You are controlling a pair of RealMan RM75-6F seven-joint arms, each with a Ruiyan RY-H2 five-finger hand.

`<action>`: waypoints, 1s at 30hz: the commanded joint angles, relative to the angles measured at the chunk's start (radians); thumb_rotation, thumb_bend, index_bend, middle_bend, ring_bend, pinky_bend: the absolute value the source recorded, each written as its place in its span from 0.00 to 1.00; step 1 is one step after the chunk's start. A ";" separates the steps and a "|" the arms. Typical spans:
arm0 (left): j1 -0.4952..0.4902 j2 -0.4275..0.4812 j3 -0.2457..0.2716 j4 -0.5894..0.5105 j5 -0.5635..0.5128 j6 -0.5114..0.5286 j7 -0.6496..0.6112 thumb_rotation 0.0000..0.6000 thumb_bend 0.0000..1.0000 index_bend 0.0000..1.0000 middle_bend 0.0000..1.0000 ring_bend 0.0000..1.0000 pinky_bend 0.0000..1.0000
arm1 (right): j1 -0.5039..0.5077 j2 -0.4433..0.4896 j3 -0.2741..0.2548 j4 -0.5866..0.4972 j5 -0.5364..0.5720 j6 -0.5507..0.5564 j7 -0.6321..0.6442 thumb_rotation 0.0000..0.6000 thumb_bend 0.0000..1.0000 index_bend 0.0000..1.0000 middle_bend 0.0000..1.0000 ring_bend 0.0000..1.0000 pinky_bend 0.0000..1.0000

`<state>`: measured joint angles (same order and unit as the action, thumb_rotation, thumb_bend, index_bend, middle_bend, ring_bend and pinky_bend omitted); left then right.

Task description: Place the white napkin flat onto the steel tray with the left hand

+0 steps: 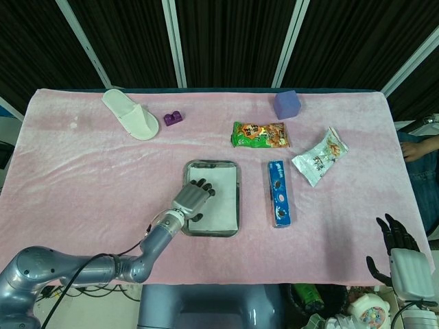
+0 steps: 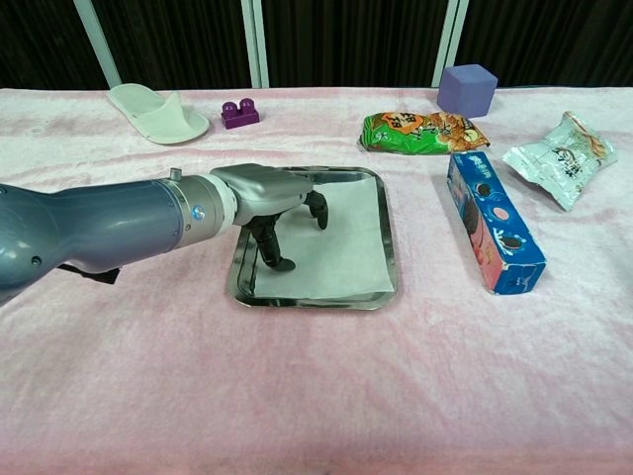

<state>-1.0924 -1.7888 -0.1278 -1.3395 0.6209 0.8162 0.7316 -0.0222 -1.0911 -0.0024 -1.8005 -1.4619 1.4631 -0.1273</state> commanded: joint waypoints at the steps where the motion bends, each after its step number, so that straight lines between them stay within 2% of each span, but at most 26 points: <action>1: -0.001 0.009 0.006 -0.008 0.005 0.000 0.000 1.00 0.28 0.25 0.19 0.06 0.20 | -0.001 0.000 0.000 0.000 0.001 0.001 0.000 1.00 0.31 0.00 0.00 0.05 0.16; 19: -0.008 0.015 0.020 0.014 0.028 -0.009 -0.025 1.00 0.28 0.25 0.19 0.06 0.19 | -0.001 -0.003 0.001 -0.001 0.004 0.000 -0.004 1.00 0.31 0.00 0.00 0.05 0.16; 30: -0.005 0.015 0.033 0.047 0.132 -0.044 -0.085 1.00 0.28 0.25 0.19 0.06 0.18 | 0.000 -0.001 0.002 -0.006 0.012 -0.003 -0.002 1.00 0.31 0.00 0.00 0.05 0.16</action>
<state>-1.0992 -1.7759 -0.0976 -1.2999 0.7332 0.7782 0.6599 -0.0224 -1.0919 0.0000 -1.8062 -1.4497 1.4598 -0.1293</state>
